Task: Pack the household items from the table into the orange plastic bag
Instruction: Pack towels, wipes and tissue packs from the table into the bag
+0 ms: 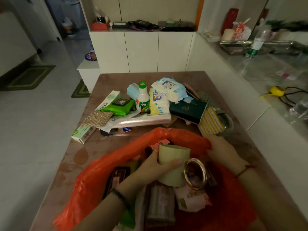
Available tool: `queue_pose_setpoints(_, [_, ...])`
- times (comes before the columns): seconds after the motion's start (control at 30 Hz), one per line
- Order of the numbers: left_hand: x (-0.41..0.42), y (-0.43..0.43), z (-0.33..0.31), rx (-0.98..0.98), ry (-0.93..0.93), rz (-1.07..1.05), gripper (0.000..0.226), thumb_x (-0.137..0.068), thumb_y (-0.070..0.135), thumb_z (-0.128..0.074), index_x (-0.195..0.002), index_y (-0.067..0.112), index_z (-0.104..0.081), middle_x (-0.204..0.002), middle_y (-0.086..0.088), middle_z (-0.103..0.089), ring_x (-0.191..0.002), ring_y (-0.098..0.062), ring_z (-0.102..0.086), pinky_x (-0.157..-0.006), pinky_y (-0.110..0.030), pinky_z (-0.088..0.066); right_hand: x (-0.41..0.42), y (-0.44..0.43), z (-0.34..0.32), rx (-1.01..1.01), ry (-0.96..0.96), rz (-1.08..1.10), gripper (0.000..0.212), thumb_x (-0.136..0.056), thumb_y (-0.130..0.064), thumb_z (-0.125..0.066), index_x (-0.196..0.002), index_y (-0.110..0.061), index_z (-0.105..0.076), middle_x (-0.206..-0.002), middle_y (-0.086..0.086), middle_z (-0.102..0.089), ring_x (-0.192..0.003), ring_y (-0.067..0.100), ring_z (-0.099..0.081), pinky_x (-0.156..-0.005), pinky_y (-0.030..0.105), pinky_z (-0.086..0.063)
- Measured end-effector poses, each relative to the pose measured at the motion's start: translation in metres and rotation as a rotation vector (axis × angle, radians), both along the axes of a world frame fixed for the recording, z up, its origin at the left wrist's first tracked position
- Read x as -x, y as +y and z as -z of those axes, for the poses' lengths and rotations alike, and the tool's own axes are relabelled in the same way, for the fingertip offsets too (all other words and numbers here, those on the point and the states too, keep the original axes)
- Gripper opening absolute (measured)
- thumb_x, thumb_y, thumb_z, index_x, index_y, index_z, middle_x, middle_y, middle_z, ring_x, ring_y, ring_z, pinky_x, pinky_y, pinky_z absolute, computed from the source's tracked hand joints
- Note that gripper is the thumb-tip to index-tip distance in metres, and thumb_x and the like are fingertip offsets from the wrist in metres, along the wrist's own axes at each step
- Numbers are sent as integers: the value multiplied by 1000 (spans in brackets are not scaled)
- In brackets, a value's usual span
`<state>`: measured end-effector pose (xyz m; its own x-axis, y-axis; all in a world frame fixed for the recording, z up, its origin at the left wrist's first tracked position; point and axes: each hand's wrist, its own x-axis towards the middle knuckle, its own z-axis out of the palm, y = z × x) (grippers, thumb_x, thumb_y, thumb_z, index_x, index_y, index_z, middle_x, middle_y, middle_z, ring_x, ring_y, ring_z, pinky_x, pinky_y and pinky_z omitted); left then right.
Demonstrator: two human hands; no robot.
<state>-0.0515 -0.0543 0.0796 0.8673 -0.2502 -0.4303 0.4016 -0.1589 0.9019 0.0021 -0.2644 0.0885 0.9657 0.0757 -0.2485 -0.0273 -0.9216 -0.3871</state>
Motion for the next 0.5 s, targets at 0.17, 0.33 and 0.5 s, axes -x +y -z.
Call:
queue_pose_setpoints(0.17, [-26,-39,28,-162,92,-66,83,-77,49,-65,-141,14,-26,-133,-5,-50,-109,-18,-54,-87,-27,-47,7,-8,-12,-265,-163,129,24,-78,7,-50,-82,-8,-68,-74,5,-62,-73,19,-58,-63,27,-42])
queue_pose_setpoints(0.33, [-49,-74,35,-210,80,-171,95,-84,50,-55,-147,7,0,-147,-15,-36,-131,-30,-41,-109,-36,-35,8,-13,-12,-336,-228,174,27,-81,4,-51,-97,-6,-69,-90,13,-68,-87,24,-62,-70,23,-39])
queue_pose_setpoints(0.5, [-45,-87,43,-292,-88,-61,80,-94,35,-45,-146,19,13,-154,-16,-11,-136,-31,-31,-112,-39,-29,9,-19,-17,-298,-284,172,33,-81,6,-53,-109,-6,-67,-111,13,-66,-96,18,-57,-76,17,-37])
